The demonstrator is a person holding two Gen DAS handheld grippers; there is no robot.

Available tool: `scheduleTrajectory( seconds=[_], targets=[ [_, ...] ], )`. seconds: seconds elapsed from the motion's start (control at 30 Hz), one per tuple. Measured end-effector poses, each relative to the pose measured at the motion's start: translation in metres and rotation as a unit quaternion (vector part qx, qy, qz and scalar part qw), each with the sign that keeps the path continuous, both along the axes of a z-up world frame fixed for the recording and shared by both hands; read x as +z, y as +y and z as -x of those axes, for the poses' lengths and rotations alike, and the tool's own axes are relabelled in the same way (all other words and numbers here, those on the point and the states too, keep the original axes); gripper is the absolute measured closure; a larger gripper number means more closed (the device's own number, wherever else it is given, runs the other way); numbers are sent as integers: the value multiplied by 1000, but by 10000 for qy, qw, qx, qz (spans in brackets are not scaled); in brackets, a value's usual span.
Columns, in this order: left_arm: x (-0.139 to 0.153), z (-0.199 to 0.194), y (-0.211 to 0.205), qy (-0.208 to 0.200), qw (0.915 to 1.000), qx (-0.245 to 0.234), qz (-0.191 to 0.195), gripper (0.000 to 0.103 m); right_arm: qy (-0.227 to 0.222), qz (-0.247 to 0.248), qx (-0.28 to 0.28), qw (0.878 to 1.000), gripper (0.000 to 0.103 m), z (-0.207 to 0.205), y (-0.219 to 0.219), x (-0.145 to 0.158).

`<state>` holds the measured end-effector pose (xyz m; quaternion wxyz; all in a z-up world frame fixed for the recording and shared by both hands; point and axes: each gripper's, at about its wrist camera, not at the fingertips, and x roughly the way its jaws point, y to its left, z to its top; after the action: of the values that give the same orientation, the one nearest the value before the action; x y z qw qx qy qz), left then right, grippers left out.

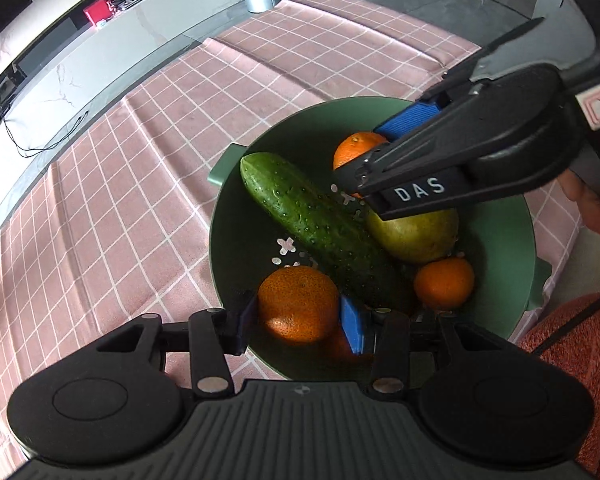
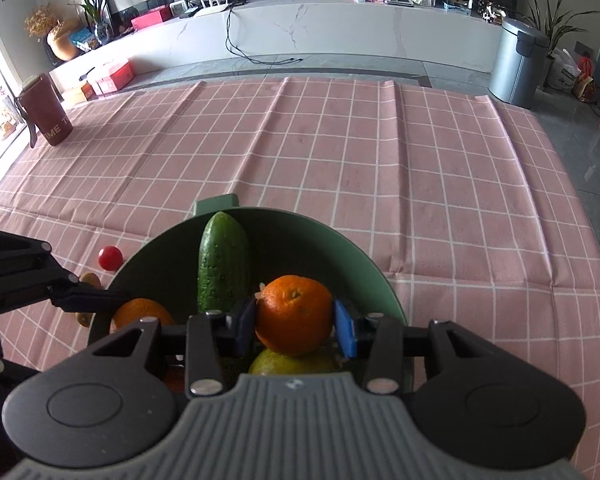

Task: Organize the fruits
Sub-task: 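Lower both held oranges into the green colander and open both tools, then move both open tools toward the cherry tomato and kiwis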

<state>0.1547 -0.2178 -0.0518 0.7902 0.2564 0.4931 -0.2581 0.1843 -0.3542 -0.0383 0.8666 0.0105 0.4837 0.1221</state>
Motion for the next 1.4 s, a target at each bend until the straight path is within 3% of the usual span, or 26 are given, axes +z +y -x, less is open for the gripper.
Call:
scheduleTrajectory(
  seconds=[0.3, 0.4, 0.57, 0.7, 0.83, 0.93, 1.0, 1.13, 1.4],
  targets=[
    [-13, -6, -9, 89, 9998, 109, -124, 51, 325, 127, 245, 9991, 64, -23, 9, -11],
    [-16, -4, -11, -14, 9997, 67, -247, 46, 436, 73, 198, 9988, 63, -28, 7, -14],
    [-12, -4, -11, -44, 9998, 65, -192, 45, 458, 98, 174, 9988, 62, -28, 9, -13],
    [-6, 2, -11, -230, 9997, 39, -124, 34, 466, 174, 137, 9987, 62, -29, 12, -13],
    [5, 9, -8, -359, 9993, 44, -91, 33, 472, 349, 62, 9983, 56, -28, 16, -11],
    [18, 16, -1, -477, 9988, 80, 45, 33, 405, 456, 21, 9981, 53, -22, 18, -4],
    [27, 20, 7, -582, 9979, 173, 235, 33, 330, 469, -26, 9984, 42, -17, 17, 2],
    [45, 26, 29, -680, 9937, 545, 701, 33, 126, 455, -158, 9988, 39, -4, 19, 18],
    [78, 40, 99, -1050, 9750, 1325, 1439, 33, -682, 163, -602, 9957, 35, 44, 40, 52]
  ],
)
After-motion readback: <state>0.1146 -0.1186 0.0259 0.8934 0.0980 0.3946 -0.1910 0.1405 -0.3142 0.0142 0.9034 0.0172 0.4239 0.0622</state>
